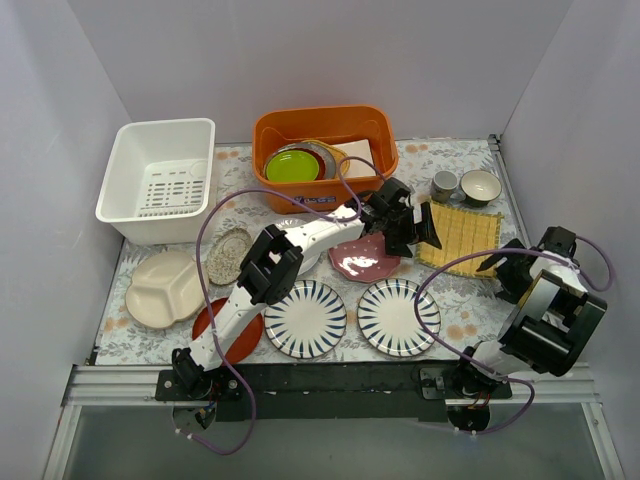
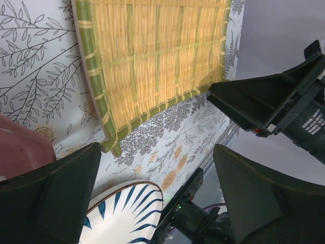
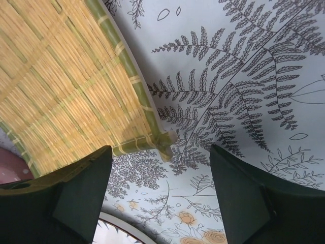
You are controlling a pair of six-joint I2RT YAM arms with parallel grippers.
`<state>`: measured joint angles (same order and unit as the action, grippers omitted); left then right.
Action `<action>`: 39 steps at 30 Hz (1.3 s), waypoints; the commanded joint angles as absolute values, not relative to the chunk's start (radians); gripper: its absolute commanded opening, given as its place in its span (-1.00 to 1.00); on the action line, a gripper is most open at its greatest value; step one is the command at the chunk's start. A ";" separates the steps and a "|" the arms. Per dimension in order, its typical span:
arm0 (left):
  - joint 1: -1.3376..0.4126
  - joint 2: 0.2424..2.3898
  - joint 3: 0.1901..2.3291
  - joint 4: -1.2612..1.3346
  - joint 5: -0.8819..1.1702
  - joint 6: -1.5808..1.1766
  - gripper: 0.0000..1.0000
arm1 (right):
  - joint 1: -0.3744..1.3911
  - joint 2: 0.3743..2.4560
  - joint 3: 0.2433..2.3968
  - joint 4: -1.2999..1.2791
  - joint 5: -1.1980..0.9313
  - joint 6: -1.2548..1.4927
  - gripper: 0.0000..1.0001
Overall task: Place the plates into the plastic bin on the countertop
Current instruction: Pick up the plate from the corner of the board.
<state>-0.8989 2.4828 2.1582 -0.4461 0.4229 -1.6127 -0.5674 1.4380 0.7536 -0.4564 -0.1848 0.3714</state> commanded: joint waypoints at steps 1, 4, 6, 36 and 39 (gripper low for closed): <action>-0.916 2.424 2.128 -0.411 0.443 -1.611 0.86 | -0.598 1.404 0.683 -0.319 -0.271 0.442 0.64; -0.920 2.419 2.112 -0.413 0.445 -1.609 0.86 | -0.601 1.407 0.663 -0.270 -0.294 0.465 0.58; -0.923 2.416 2.106 -0.411 0.443 -1.611 0.87 | -0.603 1.408 0.647 -0.238 -0.308 0.485 0.58; -0.931 2.344 1.979 -0.357 0.459 -1.617 0.89 | -0.640 1.350 0.505 -0.118 -0.305 0.531 -0.50; -0.933 2.327 1.967 -0.357 0.476 -1.623 0.89 | -0.641 1.330 0.477 -0.095 -0.333 0.529 -0.83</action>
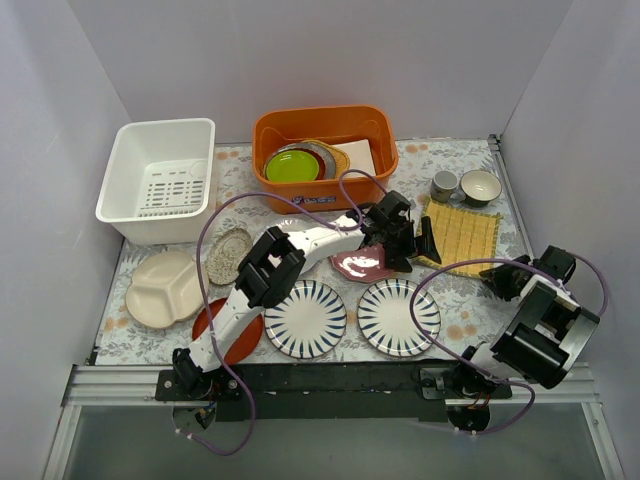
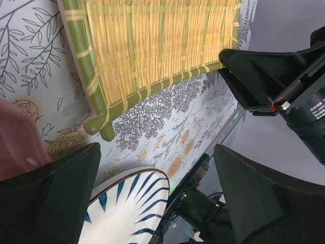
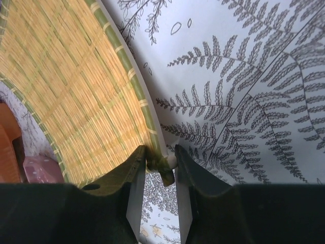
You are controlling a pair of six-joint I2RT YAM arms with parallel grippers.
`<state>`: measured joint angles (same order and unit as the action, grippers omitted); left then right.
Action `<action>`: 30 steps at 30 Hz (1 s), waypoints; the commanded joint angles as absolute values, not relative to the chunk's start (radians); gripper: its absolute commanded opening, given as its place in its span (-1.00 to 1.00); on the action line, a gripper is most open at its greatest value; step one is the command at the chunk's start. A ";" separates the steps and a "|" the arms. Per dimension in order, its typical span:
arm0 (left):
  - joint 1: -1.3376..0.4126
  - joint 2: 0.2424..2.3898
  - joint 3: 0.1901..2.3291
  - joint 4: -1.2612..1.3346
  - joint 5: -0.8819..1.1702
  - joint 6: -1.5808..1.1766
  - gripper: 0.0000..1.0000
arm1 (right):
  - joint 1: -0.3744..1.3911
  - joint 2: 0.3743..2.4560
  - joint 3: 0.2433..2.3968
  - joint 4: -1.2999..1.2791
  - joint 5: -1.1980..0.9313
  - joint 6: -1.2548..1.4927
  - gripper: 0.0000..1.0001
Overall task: Place the plates into the plastic bin on the countertop
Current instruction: Pick up the plate from the corner of the board.
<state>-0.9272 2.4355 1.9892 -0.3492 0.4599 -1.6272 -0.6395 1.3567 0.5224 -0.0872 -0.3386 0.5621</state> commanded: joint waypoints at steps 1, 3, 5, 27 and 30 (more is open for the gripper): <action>-0.934 2.319 1.962 -0.357 0.482 -1.620 0.89 | -0.641 1.322 0.468 -0.083 -0.344 0.528 -0.91; -0.937 2.300 1.942 -0.359 0.483 -1.615 0.91 | -0.641 1.310 0.446 -0.081 -0.359 0.520 -0.95; -0.939 2.260 1.921 -0.359 0.468 -1.612 0.93 | -0.641 1.292 0.430 -0.087 -0.357 0.511 -0.97; -0.939 2.066 1.776 -0.486 0.385 -1.552 0.97 | -0.640 1.224 0.425 -0.144 -0.498 0.575 -0.97; -0.939 2.056 1.772 -0.517 0.374 -1.545 0.96 | -0.638 1.220 0.431 -0.140 -0.520 0.607 -0.97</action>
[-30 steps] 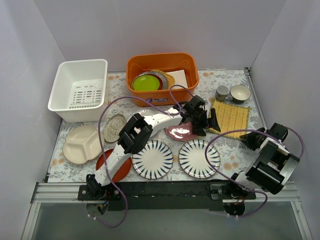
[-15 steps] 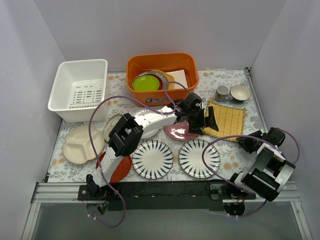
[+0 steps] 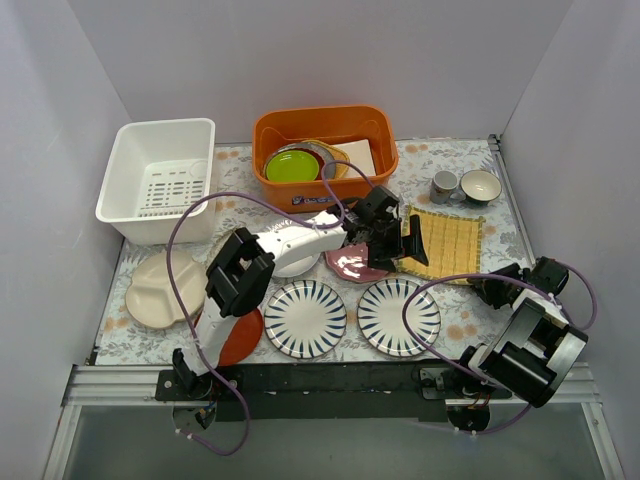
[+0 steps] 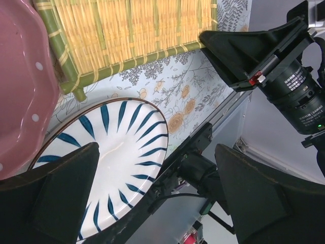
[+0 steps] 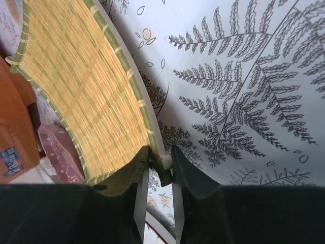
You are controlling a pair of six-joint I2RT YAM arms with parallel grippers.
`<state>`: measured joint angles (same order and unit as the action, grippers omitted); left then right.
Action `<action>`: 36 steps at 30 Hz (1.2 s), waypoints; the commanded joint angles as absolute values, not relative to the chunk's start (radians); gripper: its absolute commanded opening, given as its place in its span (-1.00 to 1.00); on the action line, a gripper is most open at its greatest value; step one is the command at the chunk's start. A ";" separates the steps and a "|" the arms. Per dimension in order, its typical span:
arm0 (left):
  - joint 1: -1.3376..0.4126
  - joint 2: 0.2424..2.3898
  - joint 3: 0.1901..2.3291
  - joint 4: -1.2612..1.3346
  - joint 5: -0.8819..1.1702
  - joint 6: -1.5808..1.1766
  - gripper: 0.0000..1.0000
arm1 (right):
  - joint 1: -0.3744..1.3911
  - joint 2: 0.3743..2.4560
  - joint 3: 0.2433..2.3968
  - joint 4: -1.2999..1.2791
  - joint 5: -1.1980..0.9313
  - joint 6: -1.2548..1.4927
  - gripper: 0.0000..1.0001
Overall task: Place the plates into the plastic bin on the countertop
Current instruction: Pick up the plate from the corner of the board.
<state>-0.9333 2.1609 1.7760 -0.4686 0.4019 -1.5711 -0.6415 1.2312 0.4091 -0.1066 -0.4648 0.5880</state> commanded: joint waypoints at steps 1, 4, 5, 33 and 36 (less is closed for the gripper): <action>-0.939 2.051 1.769 -0.520 0.370 -1.542 0.96 | -0.640 1.215 0.428 -0.134 -0.525 0.621 -0.97; -0.939 2.045 1.755 -0.531 0.365 -1.542 0.96 | -0.641 1.200 0.411 -0.094 -0.538 0.676 -0.97; -0.939 2.040 1.753 -0.531 0.364 -1.542 0.97 | -0.640 1.197 0.407 -0.083 -0.543 0.705 -0.97; -0.907 2.019 1.677 -0.456 0.230 -1.606 0.96 | -0.641 1.187 0.460 0.040 -0.739 0.819 -0.97; -0.899 2.028 1.674 -0.439 0.192 -1.664 0.92 | -0.640 1.193 0.457 0.048 -0.750 0.821 -0.97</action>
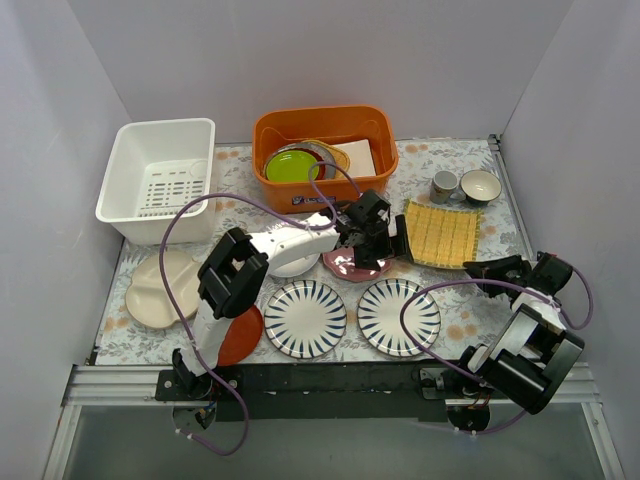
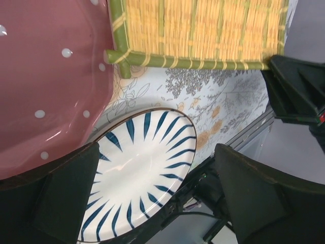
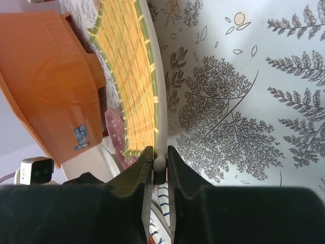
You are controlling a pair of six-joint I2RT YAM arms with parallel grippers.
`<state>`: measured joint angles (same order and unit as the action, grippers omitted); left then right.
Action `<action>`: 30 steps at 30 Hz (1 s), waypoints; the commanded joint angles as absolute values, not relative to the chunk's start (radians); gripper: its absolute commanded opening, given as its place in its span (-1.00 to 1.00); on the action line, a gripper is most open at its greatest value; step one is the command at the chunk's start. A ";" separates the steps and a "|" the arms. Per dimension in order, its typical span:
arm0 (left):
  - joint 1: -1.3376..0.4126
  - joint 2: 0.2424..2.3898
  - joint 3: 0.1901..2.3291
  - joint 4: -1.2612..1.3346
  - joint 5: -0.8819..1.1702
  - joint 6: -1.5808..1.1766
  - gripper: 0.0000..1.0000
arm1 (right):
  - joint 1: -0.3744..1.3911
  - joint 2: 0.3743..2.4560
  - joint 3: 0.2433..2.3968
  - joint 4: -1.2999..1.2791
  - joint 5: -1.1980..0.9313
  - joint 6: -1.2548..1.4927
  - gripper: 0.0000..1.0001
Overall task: Place the plates into the plastic bin on the countertop
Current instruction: Pick up the plate from the corner of the board.
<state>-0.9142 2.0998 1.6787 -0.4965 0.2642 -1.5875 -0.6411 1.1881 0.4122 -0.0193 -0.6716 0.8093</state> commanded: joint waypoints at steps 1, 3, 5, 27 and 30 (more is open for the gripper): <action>-0.896 2.031 1.667 -0.420 0.187 -1.680 0.92 | -0.640 1.195 0.457 0.049 -0.755 0.821 -0.97; -0.885 2.048 1.657 -0.403 0.193 -1.732 0.87 | -0.640 1.195 0.454 0.051 -0.759 0.821 -0.97; -0.884 2.066 1.666 -0.379 0.213 -1.759 0.84 | -0.640 1.197 0.453 0.055 -0.765 0.821 -0.97; -0.893 2.213 1.770 -0.347 0.184 -1.784 0.31 | -0.621 1.209 0.445 0.095 -0.804 0.856 -0.97; -0.896 2.220 1.784 -0.344 0.164 -1.784 0.26 | -0.617 1.212 0.446 0.100 -0.808 0.859 -0.97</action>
